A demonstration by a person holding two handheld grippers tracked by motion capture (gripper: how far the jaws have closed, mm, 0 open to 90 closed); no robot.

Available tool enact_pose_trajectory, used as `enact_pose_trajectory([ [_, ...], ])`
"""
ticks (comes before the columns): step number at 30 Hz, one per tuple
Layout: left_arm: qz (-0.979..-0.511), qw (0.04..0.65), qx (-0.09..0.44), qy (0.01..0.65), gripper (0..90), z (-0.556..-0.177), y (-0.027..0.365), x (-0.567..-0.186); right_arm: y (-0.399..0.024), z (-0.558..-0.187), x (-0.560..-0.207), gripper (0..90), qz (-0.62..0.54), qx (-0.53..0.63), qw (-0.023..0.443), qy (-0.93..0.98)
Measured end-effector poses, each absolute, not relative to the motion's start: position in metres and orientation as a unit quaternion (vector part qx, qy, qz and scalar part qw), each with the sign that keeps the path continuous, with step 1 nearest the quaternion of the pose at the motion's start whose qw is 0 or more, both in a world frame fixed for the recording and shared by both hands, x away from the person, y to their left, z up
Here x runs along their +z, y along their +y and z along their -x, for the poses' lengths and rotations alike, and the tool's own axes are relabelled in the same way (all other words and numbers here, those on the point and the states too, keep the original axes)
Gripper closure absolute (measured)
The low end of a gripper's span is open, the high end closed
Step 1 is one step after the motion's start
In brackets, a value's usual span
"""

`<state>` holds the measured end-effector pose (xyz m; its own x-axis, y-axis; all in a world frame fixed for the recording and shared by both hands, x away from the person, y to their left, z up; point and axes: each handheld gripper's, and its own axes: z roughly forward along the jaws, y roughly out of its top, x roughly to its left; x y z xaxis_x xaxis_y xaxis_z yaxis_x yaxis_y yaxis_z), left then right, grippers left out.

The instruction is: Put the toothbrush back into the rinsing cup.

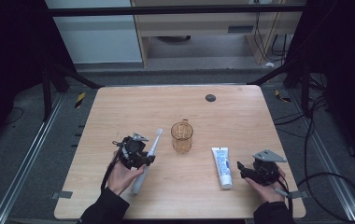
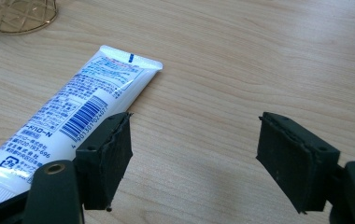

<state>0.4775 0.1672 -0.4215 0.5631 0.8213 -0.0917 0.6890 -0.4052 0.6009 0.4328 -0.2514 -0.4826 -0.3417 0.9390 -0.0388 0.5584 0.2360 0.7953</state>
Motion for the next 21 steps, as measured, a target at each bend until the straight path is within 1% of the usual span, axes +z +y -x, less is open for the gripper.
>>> enact_pose_trajectory([
  [15,-0.802,0.359,0.151,0.453,67.4,-0.471,0.182,-0.397,-0.252,-0.433,-0.482,26.4,-0.506,0.355,0.271,0.738],
  [21,-0.78,0.396,0.186,0.447,67.5,-0.469,0.185,-0.386,-0.251,-0.433,-0.482,26.4,-0.506,0.356,0.272,0.737],
])
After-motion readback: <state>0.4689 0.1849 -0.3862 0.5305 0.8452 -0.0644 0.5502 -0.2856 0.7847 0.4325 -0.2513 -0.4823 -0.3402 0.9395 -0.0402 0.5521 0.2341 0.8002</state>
